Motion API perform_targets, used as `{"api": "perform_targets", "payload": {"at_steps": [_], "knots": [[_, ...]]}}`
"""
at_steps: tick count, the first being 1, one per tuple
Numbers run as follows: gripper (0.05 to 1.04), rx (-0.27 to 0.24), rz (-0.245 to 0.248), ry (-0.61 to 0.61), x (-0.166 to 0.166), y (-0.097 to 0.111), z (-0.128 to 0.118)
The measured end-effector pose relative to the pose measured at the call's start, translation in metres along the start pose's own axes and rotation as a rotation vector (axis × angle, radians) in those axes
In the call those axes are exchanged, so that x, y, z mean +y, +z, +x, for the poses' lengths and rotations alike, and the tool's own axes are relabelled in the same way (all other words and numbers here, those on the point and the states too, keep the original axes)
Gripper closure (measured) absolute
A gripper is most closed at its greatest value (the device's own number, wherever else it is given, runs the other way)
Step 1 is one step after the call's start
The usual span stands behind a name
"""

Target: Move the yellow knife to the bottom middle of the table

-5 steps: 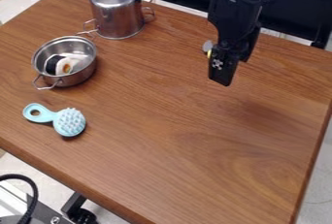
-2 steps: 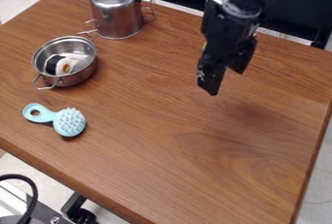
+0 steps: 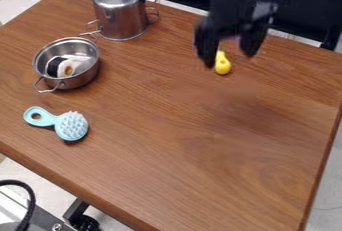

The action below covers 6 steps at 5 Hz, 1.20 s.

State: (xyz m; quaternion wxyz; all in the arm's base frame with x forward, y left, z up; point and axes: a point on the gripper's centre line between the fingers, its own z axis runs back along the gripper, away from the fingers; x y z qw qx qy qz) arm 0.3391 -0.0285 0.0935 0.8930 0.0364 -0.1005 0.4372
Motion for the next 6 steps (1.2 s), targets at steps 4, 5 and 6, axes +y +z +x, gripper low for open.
{"api": "perform_targets", "payload": {"at_steps": [4,5,6], "knots": [[0.087,-0.052,-0.103,-0.451,-0.011,-0.024,0.034],[0.087,0.027,-0.071,-0.292,-0.027,-0.035,0.044],[0.087,0.042,-0.027,-0.22,-0.035,-0.048,0.045]]}}
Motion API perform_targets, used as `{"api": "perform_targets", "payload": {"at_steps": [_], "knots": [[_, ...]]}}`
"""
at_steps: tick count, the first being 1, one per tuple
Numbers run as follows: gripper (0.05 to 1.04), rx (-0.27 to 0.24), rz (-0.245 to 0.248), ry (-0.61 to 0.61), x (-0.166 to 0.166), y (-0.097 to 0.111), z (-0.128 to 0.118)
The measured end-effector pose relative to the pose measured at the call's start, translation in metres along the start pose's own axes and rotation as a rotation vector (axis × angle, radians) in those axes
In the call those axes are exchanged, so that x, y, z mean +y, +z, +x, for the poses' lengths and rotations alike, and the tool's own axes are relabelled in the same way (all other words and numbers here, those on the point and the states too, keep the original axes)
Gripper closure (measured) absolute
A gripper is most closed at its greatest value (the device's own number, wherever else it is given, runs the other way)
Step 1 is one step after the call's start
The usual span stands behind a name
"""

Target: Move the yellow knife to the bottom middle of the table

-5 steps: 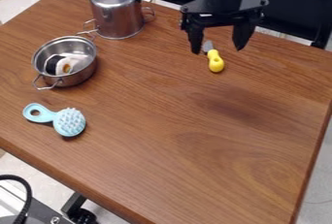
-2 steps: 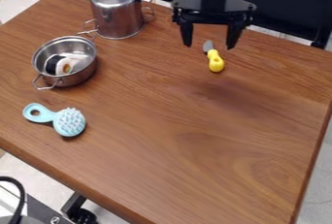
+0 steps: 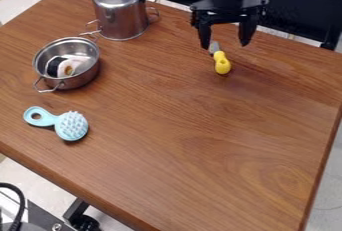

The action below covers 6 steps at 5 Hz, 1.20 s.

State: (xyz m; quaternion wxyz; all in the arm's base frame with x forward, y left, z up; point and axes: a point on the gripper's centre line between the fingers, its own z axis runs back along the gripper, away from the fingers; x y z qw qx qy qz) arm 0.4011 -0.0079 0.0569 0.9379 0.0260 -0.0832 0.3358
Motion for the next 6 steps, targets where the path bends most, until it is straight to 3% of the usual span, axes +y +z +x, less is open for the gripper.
{"api": "perform_targets", "payload": {"at_steps": [5,6], "knots": [[0.087,-0.018,0.03,0.008,-0.006,-0.051,0.008],[0.113,-0.015,0.024,0.011,-0.006,-0.051,0.01]]}}
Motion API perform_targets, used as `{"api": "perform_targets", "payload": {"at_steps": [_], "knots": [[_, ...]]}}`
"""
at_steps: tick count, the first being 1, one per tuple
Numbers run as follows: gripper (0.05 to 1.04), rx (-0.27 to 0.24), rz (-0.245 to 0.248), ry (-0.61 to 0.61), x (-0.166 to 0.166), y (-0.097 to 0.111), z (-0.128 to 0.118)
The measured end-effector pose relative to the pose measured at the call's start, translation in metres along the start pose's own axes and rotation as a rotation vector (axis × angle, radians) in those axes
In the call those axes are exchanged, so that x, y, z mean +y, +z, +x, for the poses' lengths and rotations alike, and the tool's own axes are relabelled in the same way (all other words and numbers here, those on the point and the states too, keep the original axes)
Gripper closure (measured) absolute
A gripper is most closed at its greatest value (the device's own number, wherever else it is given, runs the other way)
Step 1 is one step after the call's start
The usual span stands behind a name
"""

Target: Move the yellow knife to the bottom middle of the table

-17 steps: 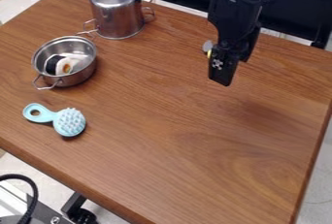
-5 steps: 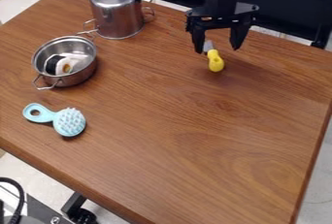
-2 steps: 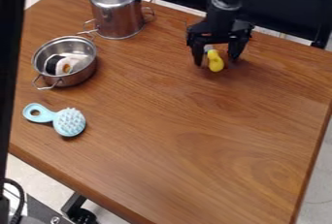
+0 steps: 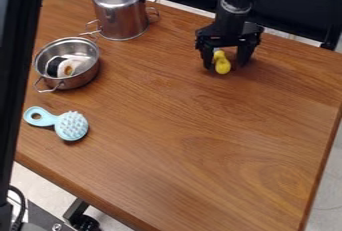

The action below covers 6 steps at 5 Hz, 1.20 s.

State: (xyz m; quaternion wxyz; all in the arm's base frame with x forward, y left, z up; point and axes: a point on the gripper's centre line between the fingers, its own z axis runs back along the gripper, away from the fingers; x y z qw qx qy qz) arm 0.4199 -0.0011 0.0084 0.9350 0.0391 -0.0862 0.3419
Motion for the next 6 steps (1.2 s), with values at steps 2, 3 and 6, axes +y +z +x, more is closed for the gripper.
{"api": "perform_targets", "payload": {"at_steps": [2,3,6], "knots": [[0.662,-0.001,-0.014,-0.008,0.006,-0.003,-0.007],[0.711,0.005,-0.013,-0.001,0.009,-0.001,-0.011],[0.711,0.029,-0.008,-0.219,0.033,0.037,-0.052]]}}
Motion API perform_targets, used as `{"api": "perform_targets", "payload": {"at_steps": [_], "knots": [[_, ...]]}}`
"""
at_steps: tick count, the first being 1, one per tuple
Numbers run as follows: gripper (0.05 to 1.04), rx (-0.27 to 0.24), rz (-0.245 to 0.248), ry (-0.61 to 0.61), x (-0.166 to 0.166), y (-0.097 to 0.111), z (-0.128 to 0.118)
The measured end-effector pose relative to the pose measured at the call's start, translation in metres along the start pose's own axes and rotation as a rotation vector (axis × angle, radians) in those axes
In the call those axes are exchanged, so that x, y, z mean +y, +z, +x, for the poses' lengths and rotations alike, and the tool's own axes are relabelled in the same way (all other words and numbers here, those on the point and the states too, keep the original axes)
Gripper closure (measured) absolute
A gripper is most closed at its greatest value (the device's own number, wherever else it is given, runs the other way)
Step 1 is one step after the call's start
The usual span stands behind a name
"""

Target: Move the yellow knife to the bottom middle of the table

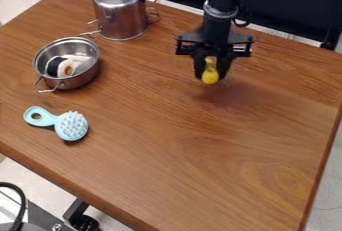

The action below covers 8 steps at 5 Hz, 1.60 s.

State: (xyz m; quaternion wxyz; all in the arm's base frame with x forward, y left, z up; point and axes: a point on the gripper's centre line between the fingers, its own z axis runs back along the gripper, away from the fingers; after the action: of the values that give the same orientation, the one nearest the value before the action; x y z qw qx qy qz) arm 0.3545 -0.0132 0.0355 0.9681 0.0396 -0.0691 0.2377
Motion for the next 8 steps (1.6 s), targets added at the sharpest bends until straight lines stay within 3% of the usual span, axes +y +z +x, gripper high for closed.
{"api": "perform_targets", "payload": {"at_steps": [1,3,4,5,6,8], "knots": [[0.711,-0.054,-0.041,-0.173,0.01,0.003,-0.028],[0.711,-0.095,-0.094,-0.605,0.03,0.011,-0.075],[0.711,-0.092,-0.061,-0.794,0.05,0.003,-0.093],[0.711,-0.079,-0.034,-0.913,0.063,-0.003,-0.101],[0.711,-0.023,-0.02,-0.98,0.078,-0.007,-0.106],[0.66,-0.013,-0.027,-0.994,0.092,-0.013,-0.116]]}}
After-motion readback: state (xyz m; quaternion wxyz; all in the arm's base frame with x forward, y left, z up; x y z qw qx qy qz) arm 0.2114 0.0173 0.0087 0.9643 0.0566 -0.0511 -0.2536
